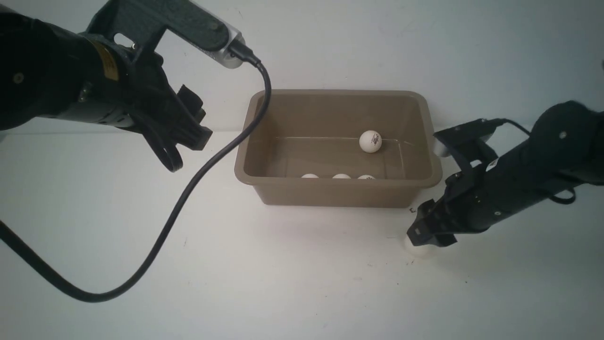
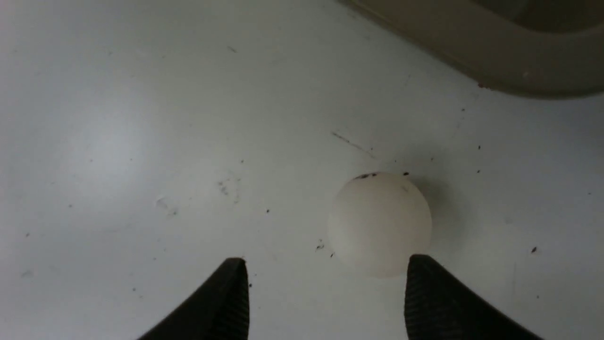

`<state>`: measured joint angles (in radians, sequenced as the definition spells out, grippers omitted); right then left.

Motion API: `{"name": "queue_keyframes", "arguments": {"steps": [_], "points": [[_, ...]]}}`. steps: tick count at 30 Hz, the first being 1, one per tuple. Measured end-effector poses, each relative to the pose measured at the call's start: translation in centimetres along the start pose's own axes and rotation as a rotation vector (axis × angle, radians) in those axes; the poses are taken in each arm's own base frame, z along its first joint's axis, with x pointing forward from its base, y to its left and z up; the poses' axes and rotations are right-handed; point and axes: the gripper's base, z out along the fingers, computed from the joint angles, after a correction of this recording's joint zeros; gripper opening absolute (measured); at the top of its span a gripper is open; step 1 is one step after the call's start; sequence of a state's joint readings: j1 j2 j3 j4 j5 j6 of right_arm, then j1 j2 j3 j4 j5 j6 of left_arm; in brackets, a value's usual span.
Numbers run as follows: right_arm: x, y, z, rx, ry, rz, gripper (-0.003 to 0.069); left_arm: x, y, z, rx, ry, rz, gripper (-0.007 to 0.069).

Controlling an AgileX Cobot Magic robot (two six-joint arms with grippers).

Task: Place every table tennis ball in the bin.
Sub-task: Use the right arm to clamp the table tennis ball closest to it

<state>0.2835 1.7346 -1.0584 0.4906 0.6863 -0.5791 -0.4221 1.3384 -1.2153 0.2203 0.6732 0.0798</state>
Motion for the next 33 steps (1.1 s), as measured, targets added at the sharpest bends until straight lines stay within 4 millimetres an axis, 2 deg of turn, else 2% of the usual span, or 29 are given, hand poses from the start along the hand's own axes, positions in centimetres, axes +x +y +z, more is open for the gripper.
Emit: {"name": "queue_keyframes", "arguments": {"steps": [10,26,33], "points": [[0.0,-0.8,2.2,0.03,-0.013,0.013,0.0407,0.0,0.0,0.0,0.0,-0.001,-0.001,0.0415],[0.6,-1.4,4.4,0.033,0.017,0.045,0.0407,0.0,0.0,0.0,-0.001,-0.001,-0.002,0.0415],[0.7,-1.5,4.7,0.033,0.019,0.051,0.04,0.0,0.0,0.0,-0.001,-0.001,-0.002,0.0415]]}}
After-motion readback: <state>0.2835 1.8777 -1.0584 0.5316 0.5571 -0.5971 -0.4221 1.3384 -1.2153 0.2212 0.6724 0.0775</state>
